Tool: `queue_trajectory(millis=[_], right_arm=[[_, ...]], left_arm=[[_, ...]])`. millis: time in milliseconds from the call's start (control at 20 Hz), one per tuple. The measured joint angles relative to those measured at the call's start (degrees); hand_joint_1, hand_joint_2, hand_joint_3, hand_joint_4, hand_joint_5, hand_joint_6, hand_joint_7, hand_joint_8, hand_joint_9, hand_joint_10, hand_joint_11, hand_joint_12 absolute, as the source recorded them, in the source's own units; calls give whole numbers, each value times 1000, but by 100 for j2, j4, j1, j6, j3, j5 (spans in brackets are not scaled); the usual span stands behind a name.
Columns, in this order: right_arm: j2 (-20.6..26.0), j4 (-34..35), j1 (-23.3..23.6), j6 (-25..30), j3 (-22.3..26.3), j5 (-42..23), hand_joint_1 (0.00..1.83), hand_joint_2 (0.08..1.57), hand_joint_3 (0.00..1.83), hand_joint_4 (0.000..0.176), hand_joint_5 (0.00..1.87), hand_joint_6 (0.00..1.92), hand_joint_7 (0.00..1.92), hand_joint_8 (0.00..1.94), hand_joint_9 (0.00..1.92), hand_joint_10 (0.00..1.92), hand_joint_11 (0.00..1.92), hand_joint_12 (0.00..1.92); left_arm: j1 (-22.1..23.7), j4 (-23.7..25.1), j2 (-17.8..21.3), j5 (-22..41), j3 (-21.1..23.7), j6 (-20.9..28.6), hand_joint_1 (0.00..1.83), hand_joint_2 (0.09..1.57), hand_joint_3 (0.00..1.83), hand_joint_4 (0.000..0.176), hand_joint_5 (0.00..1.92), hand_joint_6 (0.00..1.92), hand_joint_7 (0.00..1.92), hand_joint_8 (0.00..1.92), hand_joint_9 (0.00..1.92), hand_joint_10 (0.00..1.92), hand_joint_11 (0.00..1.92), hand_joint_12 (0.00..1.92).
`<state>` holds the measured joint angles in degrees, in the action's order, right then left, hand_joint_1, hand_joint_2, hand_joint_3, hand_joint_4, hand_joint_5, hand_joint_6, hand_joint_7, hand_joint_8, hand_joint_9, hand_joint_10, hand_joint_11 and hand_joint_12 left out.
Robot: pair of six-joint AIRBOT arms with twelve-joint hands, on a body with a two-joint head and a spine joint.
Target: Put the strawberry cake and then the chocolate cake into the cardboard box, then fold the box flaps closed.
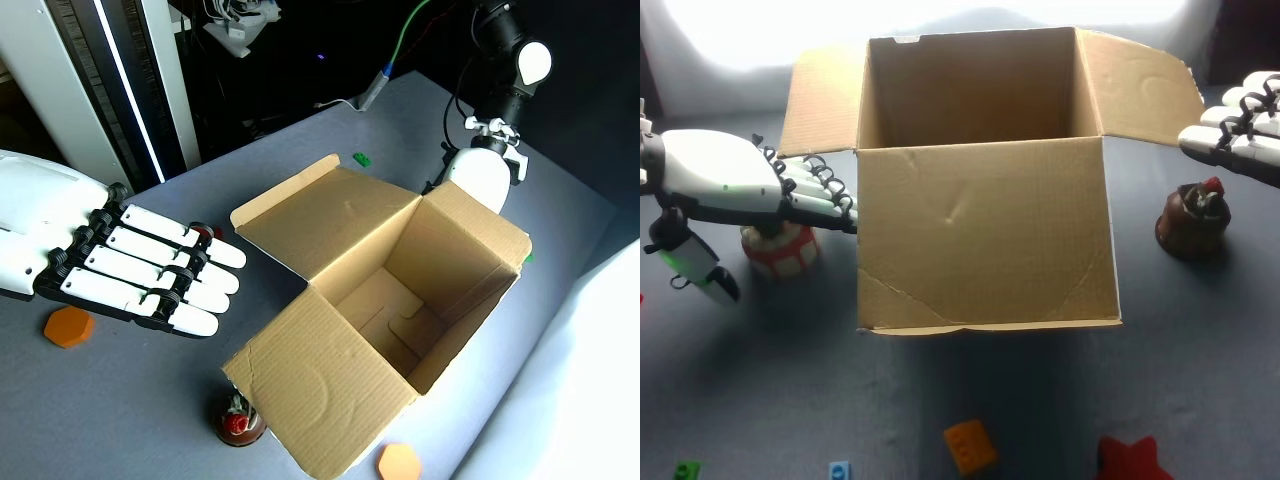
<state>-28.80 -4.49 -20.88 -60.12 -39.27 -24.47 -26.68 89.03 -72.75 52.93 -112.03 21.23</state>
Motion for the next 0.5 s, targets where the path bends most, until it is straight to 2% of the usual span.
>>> queue_trajectory(millis=[100, 200, 250, 500], right_arm=[[0, 7, 0, 0, 0, -7, 1119, 964, 0, 3, 0, 0, 3, 1, 0, 0, 0, 0], [0, 2, 0, 0, 0, -11, 1105, 970, 3, 14, 0, 0, 0, 0, 0, 0, 0, 0], [0, 4, 0, 0, 0, -11, 1084, 979, 7, 5, 0, 0, 7, 3, 0, 0, 0, 0], [0, 4, 0, 0, 0, -15, 1067, 980, 6, 5, 0, 0, 0, 0, 0, 0, 0, 0]], left_arm=[[0, -9, -52, -2, -22, -26, 1153, 891, 0, 58, 39, 3, 40, 0, 67, 1, 0, 513], [0, 20, -133, 17, -96, -70, 1152, 905, 4, 49, 42, 2, 43, 0, 86, 5, 0, 547], [0, 28, -170, 13, -151, -98, 1140, 897, 0, 61, 43, 1, 38, 0, 82, 1, 0, 592], [0, 42, -238, -13, -284, -151, 1132, 905, 3, 57, 33, 0, 39, 1, 72, 3, 0, 546]])
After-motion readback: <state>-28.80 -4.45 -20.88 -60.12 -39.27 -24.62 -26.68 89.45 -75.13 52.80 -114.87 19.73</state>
